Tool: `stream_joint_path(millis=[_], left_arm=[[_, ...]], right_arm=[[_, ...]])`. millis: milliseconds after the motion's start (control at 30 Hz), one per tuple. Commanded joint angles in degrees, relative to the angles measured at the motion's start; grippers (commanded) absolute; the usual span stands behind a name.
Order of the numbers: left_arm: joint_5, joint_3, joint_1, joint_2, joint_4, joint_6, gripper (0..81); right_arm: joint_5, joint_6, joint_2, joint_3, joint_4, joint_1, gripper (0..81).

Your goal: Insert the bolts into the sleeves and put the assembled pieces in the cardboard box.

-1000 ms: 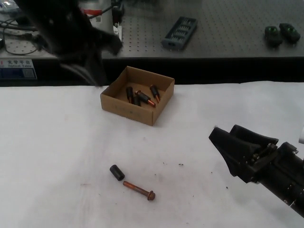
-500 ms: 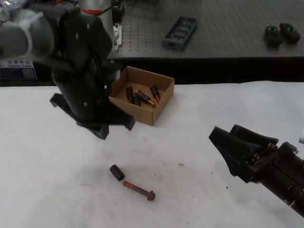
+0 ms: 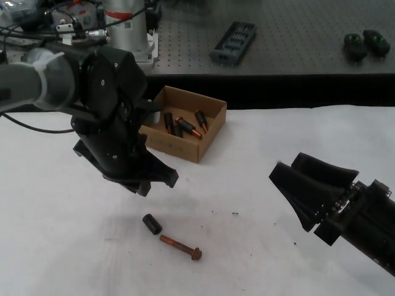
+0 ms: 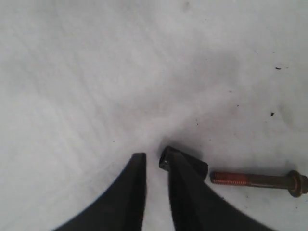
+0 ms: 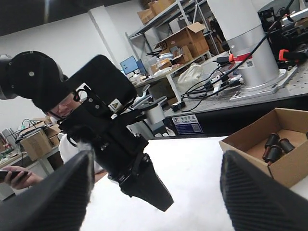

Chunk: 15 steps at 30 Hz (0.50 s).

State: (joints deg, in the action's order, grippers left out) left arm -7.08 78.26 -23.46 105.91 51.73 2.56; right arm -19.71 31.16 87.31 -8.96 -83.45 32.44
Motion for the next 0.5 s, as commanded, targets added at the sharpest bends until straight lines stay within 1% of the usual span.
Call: stream_joint_path(millis=[0,33,67,100,133,200,333,467], left_arm=[[-0.5,0.1,-0.2,0.2,-0.3,0.9,34.2],[-1.4,0.1,-0.2,0.2,-0.1,1.0,40.0],[-1.8,0.1,-0.2,0.2,0.0,1.1,43.3],[-2.4,0.1,-0.2,0.2,0.1,2.0,45.4],[-3.2,0.1,-0.2,0.2,0.4,3.7,45.4],[-3.7,0.1,-0.2,0.2,1.4,7.8,42.8],[-3.7,0.1,-0.2,0.2,3.1,18.8,34.0],[-2.4,0.1,-0.2,0.2,3.8,32.4,34.1]], right_arm=[[-0.8,-0.7,-0.7,-0.1,-0.9,-0.3,54.7],[-0.8,-1.0,-0.7,-0.1,-0.9,-0.3,54.7],[-0.8,-1.3,-0.7,-0.1,-0.9,-0.3,54.7],[-0.8,-1.2,-0.7,-0.1,-0.9,-0.3,54.7],[-0.8,-1.2,-0.7,-0.1,-0.9,-0.3,54.7],[-1.9,-1.3,-0.7,-0.1,-1.9,-0.3,54.7],[-6.3,-1.5,-0.7,-0.1,-4.9,-0.3,54.7],[-6.3,-2.1,-0.7,-0.1,-5.0,-0.3,54.7]])
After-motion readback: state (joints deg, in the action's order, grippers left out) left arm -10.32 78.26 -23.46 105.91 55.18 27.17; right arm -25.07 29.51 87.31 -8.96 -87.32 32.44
